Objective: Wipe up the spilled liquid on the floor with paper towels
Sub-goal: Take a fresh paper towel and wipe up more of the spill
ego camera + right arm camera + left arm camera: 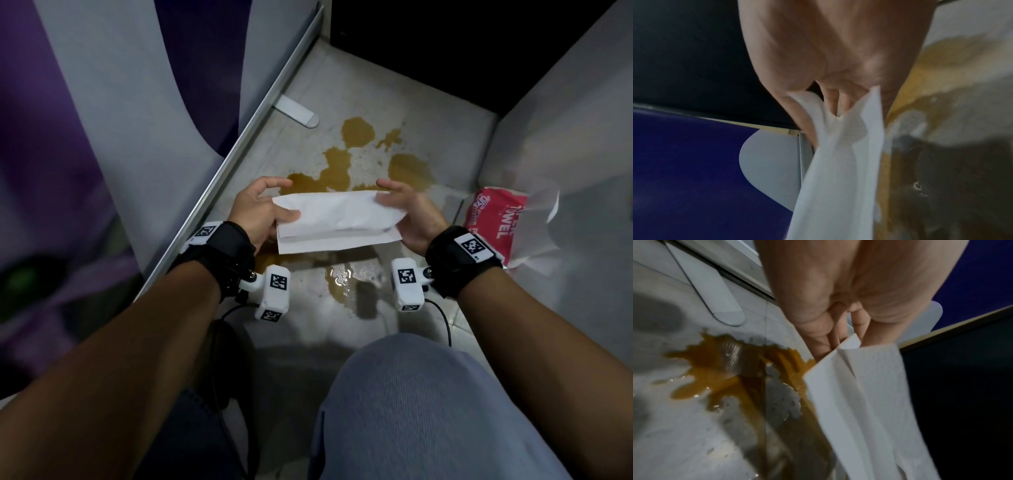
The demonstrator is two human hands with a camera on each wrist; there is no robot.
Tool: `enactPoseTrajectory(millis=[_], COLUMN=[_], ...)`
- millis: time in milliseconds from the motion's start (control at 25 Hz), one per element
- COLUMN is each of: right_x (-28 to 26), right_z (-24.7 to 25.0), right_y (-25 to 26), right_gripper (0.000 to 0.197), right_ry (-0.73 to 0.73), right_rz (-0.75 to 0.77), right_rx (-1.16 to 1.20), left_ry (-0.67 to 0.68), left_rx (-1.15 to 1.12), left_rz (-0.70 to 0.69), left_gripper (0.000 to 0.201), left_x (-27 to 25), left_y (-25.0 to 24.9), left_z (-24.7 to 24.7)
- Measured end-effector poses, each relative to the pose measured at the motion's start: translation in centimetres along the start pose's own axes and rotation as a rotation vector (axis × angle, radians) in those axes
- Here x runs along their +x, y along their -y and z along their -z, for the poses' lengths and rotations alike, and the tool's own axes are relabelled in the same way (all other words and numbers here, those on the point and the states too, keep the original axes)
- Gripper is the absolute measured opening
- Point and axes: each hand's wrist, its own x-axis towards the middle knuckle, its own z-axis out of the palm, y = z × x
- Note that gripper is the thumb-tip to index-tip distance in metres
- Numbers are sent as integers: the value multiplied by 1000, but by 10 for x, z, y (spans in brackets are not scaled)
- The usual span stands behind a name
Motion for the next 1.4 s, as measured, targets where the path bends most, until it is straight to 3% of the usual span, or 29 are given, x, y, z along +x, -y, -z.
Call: enactPoseTrajectory(millis=[120,240,320,440,520,560,640,760,1120,1240,1320,1400], right_x=[1,2,0,-8,-19,-26,-37,-38,-38,-42,-45,-47], right_z=[1,-3,-11,-18,-16,-15,-17,-19,-9,-2,2,2], right_y=[0,6,10,6,-8,-17,-36,-51,-52,-49,-51,-57], right_gripper=[60,64,65,56,66,69,48,22,22,34,43,36], right_ry=[-44,68,130,-24,-134,-114,-10,-43,-179,-73,68,138], right_rz=[106,140,118,214,164,90,-21,6,67,-89,-176,-162], right_rx=[-306,-590,-623,-522,-393,-340,-294,-247,-84,135,63,-65], left_ry=[96,325,397,280,186,163,137,90,105,121,114,116], left_rx=[166,419,475,403,250,177,120,134,-76,-40,-31,-4], left_rz=[43,165,196,69,48,57,85,89,135,90,79,77], left_gripper=[51,40,34,25,26,26,23,13,26,31,31,32], left_x=[1,-5,-9,-12,-11,-10,-10,-11,-16,-15,-18,-19], left_y=[3,6,10,20,26,29,33,38,38,35,34,33], left_z=[2,-8,-21,-38,-43,-45,-47,-48,-50,-51,-52,-54])
